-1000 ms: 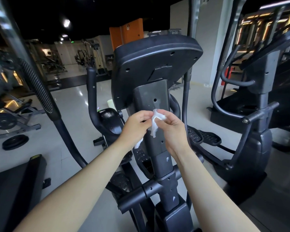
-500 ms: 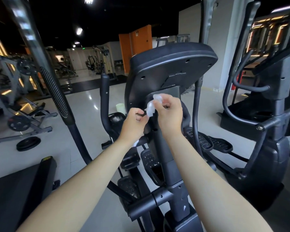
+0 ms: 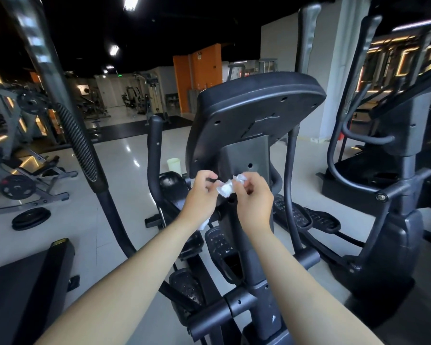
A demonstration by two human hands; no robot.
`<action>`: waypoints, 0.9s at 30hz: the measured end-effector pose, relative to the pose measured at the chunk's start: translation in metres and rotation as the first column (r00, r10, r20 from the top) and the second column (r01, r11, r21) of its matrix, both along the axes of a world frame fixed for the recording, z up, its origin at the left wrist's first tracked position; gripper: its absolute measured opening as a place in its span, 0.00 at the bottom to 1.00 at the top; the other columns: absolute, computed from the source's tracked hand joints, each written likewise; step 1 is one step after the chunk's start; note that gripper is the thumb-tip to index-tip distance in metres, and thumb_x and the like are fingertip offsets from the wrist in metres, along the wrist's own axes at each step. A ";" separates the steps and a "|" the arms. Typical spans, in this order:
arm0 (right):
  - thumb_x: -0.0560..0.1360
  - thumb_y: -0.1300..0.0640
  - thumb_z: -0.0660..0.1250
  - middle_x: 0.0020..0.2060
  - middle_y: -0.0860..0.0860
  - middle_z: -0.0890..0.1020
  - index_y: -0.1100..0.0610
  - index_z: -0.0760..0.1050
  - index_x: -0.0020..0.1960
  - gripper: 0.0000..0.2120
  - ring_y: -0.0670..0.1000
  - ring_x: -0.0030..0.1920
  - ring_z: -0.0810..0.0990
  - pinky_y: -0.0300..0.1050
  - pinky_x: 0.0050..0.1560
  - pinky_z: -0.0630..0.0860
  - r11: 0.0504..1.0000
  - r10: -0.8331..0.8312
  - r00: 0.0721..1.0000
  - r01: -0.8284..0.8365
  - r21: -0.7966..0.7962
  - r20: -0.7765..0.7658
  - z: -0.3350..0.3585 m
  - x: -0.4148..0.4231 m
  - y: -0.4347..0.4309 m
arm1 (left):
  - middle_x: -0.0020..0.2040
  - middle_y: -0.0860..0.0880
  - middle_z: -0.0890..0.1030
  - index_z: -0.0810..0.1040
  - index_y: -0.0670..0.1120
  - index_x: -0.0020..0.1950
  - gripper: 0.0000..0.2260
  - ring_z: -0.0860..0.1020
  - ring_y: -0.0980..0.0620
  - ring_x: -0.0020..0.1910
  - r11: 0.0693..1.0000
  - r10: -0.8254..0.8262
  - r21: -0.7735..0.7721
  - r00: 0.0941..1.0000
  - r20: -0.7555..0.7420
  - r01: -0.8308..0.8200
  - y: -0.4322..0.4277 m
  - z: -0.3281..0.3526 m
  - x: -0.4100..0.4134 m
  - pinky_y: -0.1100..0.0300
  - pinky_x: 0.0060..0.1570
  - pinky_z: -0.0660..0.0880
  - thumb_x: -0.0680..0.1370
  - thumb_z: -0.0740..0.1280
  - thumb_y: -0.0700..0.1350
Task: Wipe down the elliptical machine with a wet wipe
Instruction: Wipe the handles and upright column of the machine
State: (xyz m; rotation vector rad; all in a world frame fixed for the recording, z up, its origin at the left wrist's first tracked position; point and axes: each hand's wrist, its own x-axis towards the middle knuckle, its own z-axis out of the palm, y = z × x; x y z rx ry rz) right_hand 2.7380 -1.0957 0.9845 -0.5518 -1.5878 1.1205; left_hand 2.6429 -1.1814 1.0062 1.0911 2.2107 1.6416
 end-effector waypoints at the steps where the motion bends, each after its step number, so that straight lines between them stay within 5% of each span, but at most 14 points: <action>1: 0.79 0.58 0.69 0.42 0.51 0.80 0.46 0.75 0.46 0.08 0.46 0.41 0.77 0.33 0.42 0.71 1.000 0.021 0.999 -0.021 -0.009 -0.035 0.009 0.000 -0.002 | 0.55 0.53 0.81 0.70 0.54 0.62 0.07 0.78 0.55 0.50 1.000 0.002 0.006 1.000 0.007 -0.002 0.000 0.000 0.000 0.62 0.45 0.70 0.84 0.61 0.49; 5: 0.78 0.61 0.67 0.43 0.51 0.79 0.42 0.69 0.44 0.14 0.48 0.44 0.77 0.35 0.43 0.71 0.994 0.002 0.996 0.008 0.113 -0.092 0.048 -0.012 -0.007 | 0.51 0.48 0.83 0.66 0.54 0.68 0.14 0.78 0.54 0.45 0.999 0.018 0.038 0.999 0.030 -0.019 0.003 0.001 0.002 0.61 0.41 0.70 0.84 0.63 0.53; 9: 0.76 0.67 0.66 0.45 0.48 0.74 0.52 0.76 0.45 0.10 0.51 0.46 0.75 0.42 0.45 0.73 0.961 -0.063 0.998 0.054 0.272 0.024 0.047 -0.031 -0.006 | 0.50 0.45 0.83 0.65 0.56 0.72 0.17 0.78 0.52 0.40 0.998 0.027 0.061 0.999 0.036 -0.029 0.005 -0.005 -0.001 0.57 0.41 0.73 0.84 0.62 0.51; 14: 0.73 0.66 0.71 0.41 0.47 0.75 0.52 0.78 0.44 0.10 0.53 0.42 0.72 0.42 0.46 0.61 0.873 -0.303 0.943 0.215 0.437 0.140 -0.018 -0.028 -0.001 | 0.60 0.54 0.81 0.69 0.58 0.75 0.20 0.80 0.55 0.52 0.999 0.030 0.024 0.999 -0.024 -0.029 -0.005 -0.021 -0.008 0.67 0.53 0.76 0.85 0.56 0.41; 16: 0.72 0.66 0.73 0.40 0.47 0.76 0.51 0.78 0.44 0.10 0.53 0.41 0.72 0.43 0.48 0.63 0.871 -0.345 0.925 0.251 0.423 0.162 -0.041 -0.023 -0.003 | 0.63 0.55 0.79 0.71 0.57 0.75 0.21 0.79 0.55 0.58 0.999 0.047 0.007 0.999 -0.013 -0.046 -0.006 -0.027 -0.011 0.53 0.63 0.77 0.85 0.55 0.41; 18: 0.73 0.66 0.73 0.40 0.46 0.77 0.51 0.78 0.44 0.10 0.52 0.41 0.71 0.50 0.47 0.71 0.882 -0.356 0.919 0.270 0.385 0.170 -0.051 -0.022 -0.005 | 0.58 0.54 0.82 0.72 0.57 0.76 0.21 0.80 0.56 0.53 0.998 0.069 -0.016 0.998 0.000 -0.069 -0.006 -0.032 -0.012 0.47 0.62 0.78 0.84 0.56 0.43; 22: 0.77 0.63 0.67 0.40 0.46 0.77 0.50 0.75 0.42 0.09 0.50 0.46 0.71 0.49 0.54 0.73 0.952 -0.189 0.977 0.159 0.263 0.095 -0.033 -0.020 -0.004 | 0.74 0.50 0.74 0.64 0.58 0.79 0.25 0.74 0.48 0.70 0.989 0.042 -0.145 0.999 0.002 -0.041 0.000 -0.034 -0.004 0.46 0.66 0.76 0.81 0.56 0.57; 24: 0.79 0.62 0.65 0.41 0.41 0.78 0.41 0.71 0.42 0.16 0.50 0.47 0.72 0.38 0.52 0.70 0.958 -0.162 0.987 0.151 0.245 0.024 -0.012 -0.019 -0.005 | 0.71 0.46 0.76 0.59 0.59 0.81 0.29 0.76 0.44 0.67 0.981 0.053 -0.185 0.999 0.012 -0.050 0.007 -0.034 -0.001 0.45 0.67 0.75 0.79 0.54 0.63; 27: 0.79 0.61 0.64 0.45 0.37 0.80 0.38 0.70 0.42 0.18 0.48 0.49 0.72 0.38 0.50 0.69 0.955 -0.149 0.989 0.141 0.260 0.011 0.003 -0.020 -0.004 | 0.71 0.45 0.76 0.54 0.61 0.82 0.29 0.74 0.44 0.69 0.979 0.077 -0.190 0.996 0.051 -0.066 0.011 -0.035 0.003 0.51 0.69 0.70 0.80 0.53 0.64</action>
